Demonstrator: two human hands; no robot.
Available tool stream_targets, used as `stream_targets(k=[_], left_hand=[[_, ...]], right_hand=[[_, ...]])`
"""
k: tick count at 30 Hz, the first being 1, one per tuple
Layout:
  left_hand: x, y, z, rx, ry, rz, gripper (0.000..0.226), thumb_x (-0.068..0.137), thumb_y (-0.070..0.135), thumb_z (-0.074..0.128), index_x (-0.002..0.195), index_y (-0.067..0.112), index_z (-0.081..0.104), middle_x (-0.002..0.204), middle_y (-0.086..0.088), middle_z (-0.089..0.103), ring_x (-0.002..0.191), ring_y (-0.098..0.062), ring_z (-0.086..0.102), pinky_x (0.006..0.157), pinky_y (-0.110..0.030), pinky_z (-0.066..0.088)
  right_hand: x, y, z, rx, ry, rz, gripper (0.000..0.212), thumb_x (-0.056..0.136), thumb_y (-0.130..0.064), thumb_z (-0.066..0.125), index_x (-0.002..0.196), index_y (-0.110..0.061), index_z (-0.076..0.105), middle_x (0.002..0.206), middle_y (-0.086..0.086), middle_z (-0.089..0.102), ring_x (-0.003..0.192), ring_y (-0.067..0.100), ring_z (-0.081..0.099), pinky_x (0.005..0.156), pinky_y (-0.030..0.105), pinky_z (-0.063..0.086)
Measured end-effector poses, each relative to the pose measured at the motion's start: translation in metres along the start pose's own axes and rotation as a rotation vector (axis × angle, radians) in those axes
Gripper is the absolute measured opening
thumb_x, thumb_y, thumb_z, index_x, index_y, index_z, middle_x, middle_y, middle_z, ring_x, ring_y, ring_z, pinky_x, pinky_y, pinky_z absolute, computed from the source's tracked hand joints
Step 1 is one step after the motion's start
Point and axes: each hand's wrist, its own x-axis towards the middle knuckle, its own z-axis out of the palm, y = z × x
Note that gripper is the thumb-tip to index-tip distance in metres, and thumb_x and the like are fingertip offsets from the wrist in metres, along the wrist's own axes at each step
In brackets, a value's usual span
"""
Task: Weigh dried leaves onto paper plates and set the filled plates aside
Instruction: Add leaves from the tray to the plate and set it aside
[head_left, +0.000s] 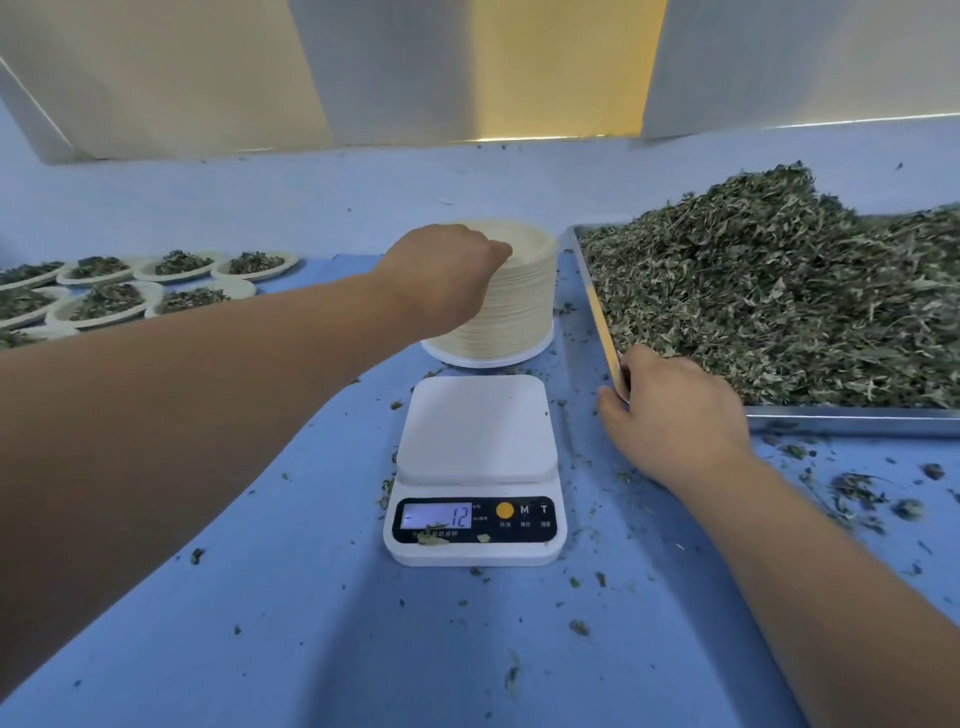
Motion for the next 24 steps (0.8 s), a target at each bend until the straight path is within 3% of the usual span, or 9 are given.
stream_targets(k=[7, 14, 21, 24], left_hand=[[0.005, -0.002, -0.005, -0.005, -0.011, 0.044, 0.051, 0.102, 0.011, 0.04, 0.152, 0.022, 0.033, 0.078, -0.003, 0.05, 0.073, -0.029, 0.053, 0.06, -0.04, 0.041], [0.009, -0.007, -0.007, -0.044, 0.004, 0.081, 0.052, 0.101, 0.015, 0.041, 0.151, 0.024, 0.03, 0.069, -0.003, 0.039, 0.058, -0.02, 0.039, 0.048, -0.032, 0.025], [0.01, -0.001, -0.01, 0.179, -0.026, 0.161, 0.055, 0.094, 0.005, 0.045, 0.144, 0.019, 0.028, 0.073, -0.005, 0.043, 0.056, -0.022, 0.036, 0.047, -0.032, 0.021], [0.014, 0.001, -0.018, 0.258, 0.027, 0.196, 0.054, 0.09, 0.001, 0.05, 0.138, 0.015, 0.031, 0.072, -0.001, 0.033, 0.053, -0.021, 0.03, 0.046, -0.032, 0.018]], right_hand=[[0.001, 0.004, 0.002, 0.018, 0.013, -0.009, 0.024, 0.094, -0.042, 0.049, 0.089, -0.019, 0.044, 0.069, -0.005, 0.037, 0.07, 0.024, 0.042, 0.066, 0.034, 0.033], [0.002, 0.006, 0.002, 0.031, 0.01, 0.002, 0.02, 0.094, -0.04, 0.05, 0.092, -0.02, 0.048, 0.07, -0.006, 0.042, 0.065, 0.021, 0.041, 0.062, 0.032, 0.034], [0.002, 0.006, 0.002, 0.051, -0.002, 0.01, 0.019, 0.093, -0.038, 0.051, 0.091, -0.02, 0.048, 0.07, -0.006, 0.043, 0.06, 0.014, 0.035, 0.061, 0.032, 0.032], [0.002, 0.006, 0.001, 0.047, -0.011, 0.013, 0.019, 0.093, -0.039, 0.051, 0.091, -0.02, 0.049, 0.071, -0.005, 0.044, 0.061, 0.016, 0.038, 0.061, 0.031, 0.032]])
